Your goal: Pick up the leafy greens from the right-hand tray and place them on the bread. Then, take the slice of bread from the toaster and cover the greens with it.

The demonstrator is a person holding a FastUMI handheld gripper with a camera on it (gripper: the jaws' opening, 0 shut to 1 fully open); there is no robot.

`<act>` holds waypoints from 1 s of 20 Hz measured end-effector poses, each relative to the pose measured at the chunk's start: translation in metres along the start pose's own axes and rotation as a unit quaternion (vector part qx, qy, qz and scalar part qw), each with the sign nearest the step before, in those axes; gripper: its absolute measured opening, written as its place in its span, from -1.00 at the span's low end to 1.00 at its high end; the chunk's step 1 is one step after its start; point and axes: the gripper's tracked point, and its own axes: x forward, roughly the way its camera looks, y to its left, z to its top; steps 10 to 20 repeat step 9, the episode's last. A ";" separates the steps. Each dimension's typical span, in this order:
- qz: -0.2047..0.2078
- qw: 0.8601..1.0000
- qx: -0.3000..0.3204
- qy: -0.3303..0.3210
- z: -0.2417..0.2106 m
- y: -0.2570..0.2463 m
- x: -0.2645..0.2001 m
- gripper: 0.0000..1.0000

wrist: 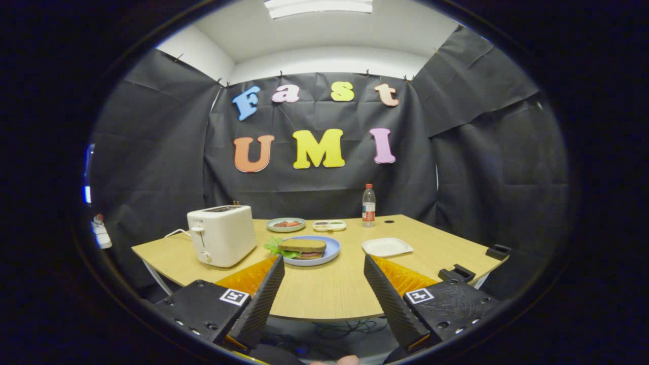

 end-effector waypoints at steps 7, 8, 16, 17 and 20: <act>0.006 1.000 -0.004 0.008 0.002 0.007 0.005 0.92; 0.006 1.000 -0.003 0.008 0.001 0.008 0.005 0.92; 0.006 1.000 -0.001 0.008 0.001 0.007 0.006 0.92; 0.006 1.000 -0.001 0.008 0.001 0.007 0.006 0.92; 0.006 1.000 -0.001 0.008 0.001 0.007 0.006 0.92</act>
